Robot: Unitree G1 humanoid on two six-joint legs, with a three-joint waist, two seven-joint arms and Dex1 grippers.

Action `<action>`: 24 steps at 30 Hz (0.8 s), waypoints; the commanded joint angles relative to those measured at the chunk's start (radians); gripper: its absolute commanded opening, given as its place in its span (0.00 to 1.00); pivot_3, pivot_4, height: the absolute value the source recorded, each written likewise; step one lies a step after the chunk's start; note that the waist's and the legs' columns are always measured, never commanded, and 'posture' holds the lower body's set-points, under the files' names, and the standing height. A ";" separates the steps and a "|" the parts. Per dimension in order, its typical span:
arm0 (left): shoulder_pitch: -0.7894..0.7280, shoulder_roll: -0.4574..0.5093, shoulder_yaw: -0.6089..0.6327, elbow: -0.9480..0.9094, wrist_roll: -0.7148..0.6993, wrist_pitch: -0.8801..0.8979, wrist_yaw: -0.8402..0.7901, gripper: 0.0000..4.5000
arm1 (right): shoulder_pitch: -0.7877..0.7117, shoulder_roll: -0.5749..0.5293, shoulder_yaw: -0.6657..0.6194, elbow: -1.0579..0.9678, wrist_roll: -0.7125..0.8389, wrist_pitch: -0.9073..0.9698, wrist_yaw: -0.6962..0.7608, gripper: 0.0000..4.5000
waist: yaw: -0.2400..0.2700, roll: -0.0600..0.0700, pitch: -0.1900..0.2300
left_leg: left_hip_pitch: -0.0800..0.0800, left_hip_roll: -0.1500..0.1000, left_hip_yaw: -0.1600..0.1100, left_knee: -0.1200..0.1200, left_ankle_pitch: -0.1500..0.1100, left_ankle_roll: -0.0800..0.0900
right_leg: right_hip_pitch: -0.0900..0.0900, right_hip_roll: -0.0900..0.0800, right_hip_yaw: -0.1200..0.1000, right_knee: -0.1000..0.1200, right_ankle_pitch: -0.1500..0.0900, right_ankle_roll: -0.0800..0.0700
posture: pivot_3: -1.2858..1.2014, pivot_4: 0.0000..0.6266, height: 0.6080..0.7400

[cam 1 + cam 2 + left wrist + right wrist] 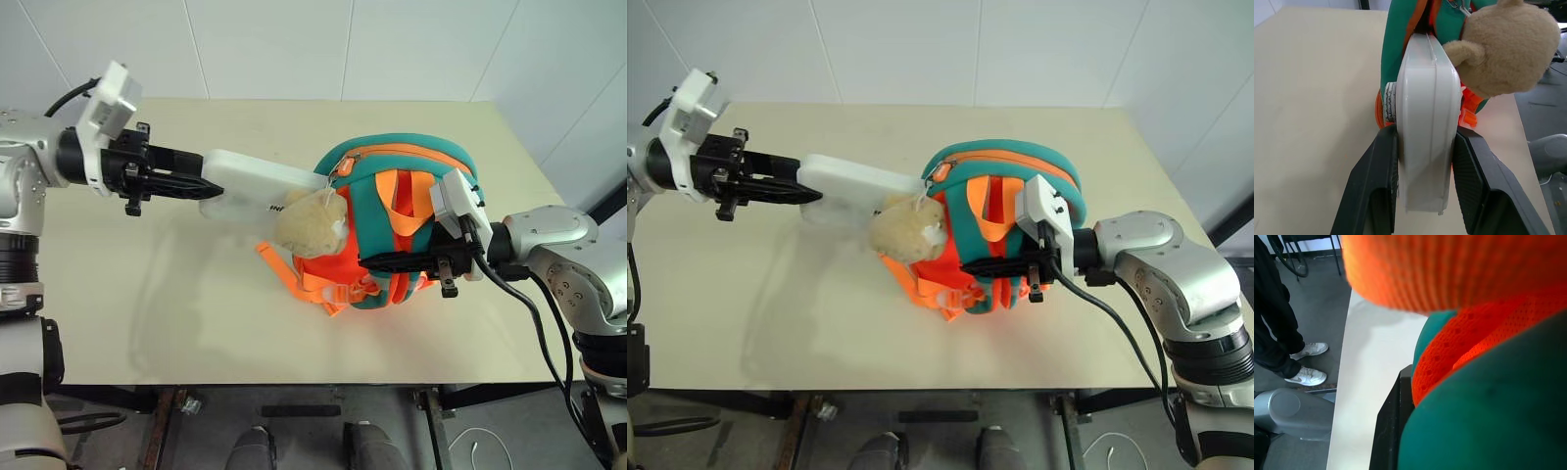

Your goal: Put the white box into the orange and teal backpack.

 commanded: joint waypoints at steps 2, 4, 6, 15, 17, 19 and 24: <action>-0.090 -0.080 -0.088 0.054 0.084 -0.025 -0.032 0.28 | -0.028 0.018 0.007 -0.007 -0.012 -0.037 0.011 0.00 | 0.000 0.000 0.000 | 0.000 0.000 0.000 0.000 0.000 0.000 | 0.000 0.000 0.000 0.000 0.000 0.000 | 0.52 0.24 1.00; -0.114 -0.133 -0.112 0.078 0.110 -0.018 -0.006 0.28 | -0.030 0.025 0.009 -0.003 -0.016 -0.041 0.011 0.00 | 0.000 0.000 0.000 | 0.000 0.000 0.000 0.000 0.000 0.000 | 0.000 0.000 0.000 0.000 0.000 0.000 | 0.52 0.24 1.00; -0.127 -0.180 -0.124 0.096 0.131 -0.016 0.015 0.28 | -0.031 0.031 0.010 -0.004 -0.019 -0.041 0.011 0.00 | -0.001 0.000 0.000 | 0.000 0.000 0.000 0.000 0.000 0.000 | 0.000 0.000 0.000 0.000 0.000 0.000 | 0.52 0.24 1.00; -0.173 -0.393 -0.152 0.167 0.199 -0.036 0.096 0.28 | -0.033 0.043 0.010 -0.006 -0.025 -0.041 0.009 0.00 | 0.000 0.000 0.000 | 0.000 0.000 0.000 0.001 0.000 0.000 | 0.000 0.000 0.001 0.000 0.000 0.000 | 0.52 0.24 1.00; -0.178 -0.423 -0.155 0.178 0.209 -0.038 0.111 0.28 | -0.033 0.045 0.009 -0.006 -0.027 -0.042 0.008 0.00 | 0.000 0.000 0.000 | 0.000 0.000 0.000 0.000 0.000 0.000 | 0.000 0.000 0.001 0.000 0.000 0.000 | 0.52 0.24 1.00; -0.178 -0.446 -0.154 0.185 0.217 -0.043 0.121 0.28 | -0.032 0.045 0.009 -0.005 -0.028 -0.042 0.007 0.00 | 0.000 0.000 0.000 | 0.000 0.000 0.000 0.000 0.000 0.000 | 0.000 0.000 0.001 0.000 0.000 0.001 | 0.52 0.24 1.00; -0.165 -0.455 -0.119 0.164 0.212 -0.040 0.146 0.44 | -0.032 0.051 0.008 -0.012 -0.025 -0.040 -0.003 0.00 | -0.001 0.000 0.000 | 0.000 0.000 0.000 0.000 0.000 0.000 | 0.000 0.000 0.001 0.000 0.000 0.001 | 0.52 0.24 1.00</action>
